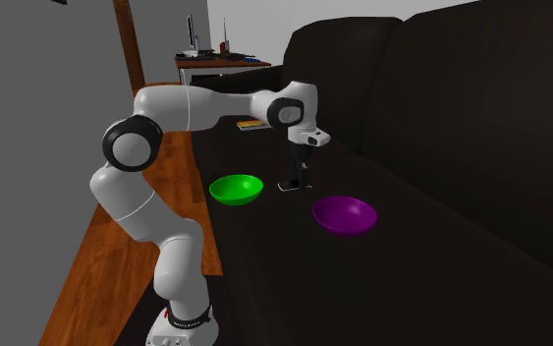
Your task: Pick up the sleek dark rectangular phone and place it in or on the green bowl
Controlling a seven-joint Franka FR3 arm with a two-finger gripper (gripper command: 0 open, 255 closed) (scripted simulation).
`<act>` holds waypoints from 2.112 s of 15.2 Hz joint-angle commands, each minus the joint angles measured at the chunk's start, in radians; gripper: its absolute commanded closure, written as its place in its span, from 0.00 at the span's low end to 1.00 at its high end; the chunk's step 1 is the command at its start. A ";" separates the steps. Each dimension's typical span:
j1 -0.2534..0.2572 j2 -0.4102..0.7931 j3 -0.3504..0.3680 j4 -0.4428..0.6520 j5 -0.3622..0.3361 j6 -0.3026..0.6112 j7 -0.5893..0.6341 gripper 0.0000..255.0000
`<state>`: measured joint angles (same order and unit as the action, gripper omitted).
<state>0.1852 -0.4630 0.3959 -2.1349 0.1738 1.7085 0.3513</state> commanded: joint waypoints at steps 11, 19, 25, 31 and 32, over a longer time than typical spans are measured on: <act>-0.011 0.034 -0.011 0.189 -0.018 -0.156 0.011 1.00; -0.018 0.073 -0.013 0.332 -0.031 -0.262 0.022 1.00; -0.003 -0.030 -0.035 0.286 -0.004 -0.315 0.014 1.00; 0.041 -0.248 -0.073 0.143 0.041 -0.389 0.010 1.00; 0.049 -0.283 -0.079 0.124 0.047 -0.405 0.011 1.00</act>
<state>0.2276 -0.7090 0.3322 -1.9895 0.2194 1.3207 0.3717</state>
